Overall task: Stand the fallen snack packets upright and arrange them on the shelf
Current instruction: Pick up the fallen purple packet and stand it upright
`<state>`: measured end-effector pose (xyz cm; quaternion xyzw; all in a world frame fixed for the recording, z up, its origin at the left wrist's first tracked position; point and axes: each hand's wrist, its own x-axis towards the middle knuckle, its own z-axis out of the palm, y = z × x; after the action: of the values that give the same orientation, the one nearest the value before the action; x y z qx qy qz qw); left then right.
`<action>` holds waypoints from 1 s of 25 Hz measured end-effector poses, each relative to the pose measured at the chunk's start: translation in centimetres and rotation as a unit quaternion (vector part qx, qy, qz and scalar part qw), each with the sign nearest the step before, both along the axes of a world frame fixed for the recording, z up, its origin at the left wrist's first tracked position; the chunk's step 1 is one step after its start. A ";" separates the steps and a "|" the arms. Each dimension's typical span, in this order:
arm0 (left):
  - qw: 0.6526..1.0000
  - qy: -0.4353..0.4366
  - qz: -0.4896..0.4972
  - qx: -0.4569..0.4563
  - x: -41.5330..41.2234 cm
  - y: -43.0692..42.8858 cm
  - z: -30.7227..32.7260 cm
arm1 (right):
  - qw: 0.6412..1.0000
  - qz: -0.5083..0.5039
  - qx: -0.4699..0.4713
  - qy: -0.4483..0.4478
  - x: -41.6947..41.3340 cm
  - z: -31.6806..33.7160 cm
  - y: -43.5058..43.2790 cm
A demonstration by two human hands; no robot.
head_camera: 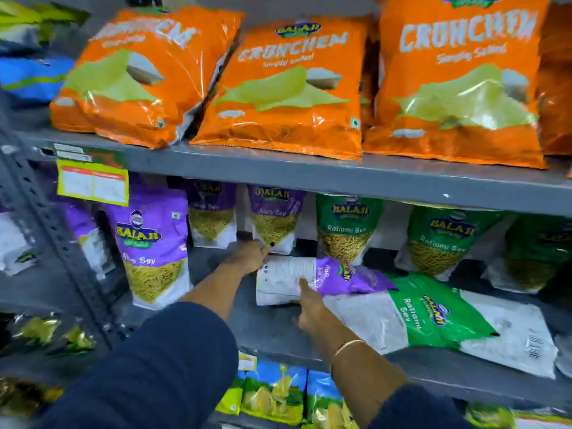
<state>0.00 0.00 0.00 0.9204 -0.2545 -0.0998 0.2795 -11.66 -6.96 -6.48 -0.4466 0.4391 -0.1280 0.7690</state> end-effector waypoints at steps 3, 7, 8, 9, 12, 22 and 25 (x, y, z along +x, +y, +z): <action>0.995 0.086 -0.051 0.019 3.2 -2.2 -1.3 | 0.995 -0.092 -0.002 0.037 2.1 -0.6 0.0; 0.978 0.134 -0.119 0.106 4.7 -4.2 -2.8 | 0.984 -0.163 0.069 -0.016 2.6 -1.6 0.4; 0.974 0.138 -0.133 0.120 4.8 -4.3 -2.9 | 0.978 -0.186 0.082 -0.037 2.5 -1.4 0.8; 0.972 0.148 -0.142 0.117 4.7 -4.1 -2.9 | 0.973 -0.202 0.093 -0.061 2.4 -1.3 1.1; 0.965 0.222 -0.131 0.052 5.0 -2.8 -2.6 | 0.967 -0.210 0.089 -0.113 2.1 -1.4 2.0; 0.925 0.354 -0.052 -0.125 5.9 4.5 -3.2 | 0.964 -0.003 -0.216 -0.157 1.7 -0.2 0.5; 0.924 0.332 -0.030 -0.187 5.3 5.4 -5.0 | 0.944 0.104 -0.284 -0.132 2.5 1.2 -2.0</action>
<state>5.26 5.40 -4.96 0.7573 -0.1886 -0.3585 0.5122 -9.12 -8.98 -5.31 -0.6689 0.2301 -0.2246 0.6702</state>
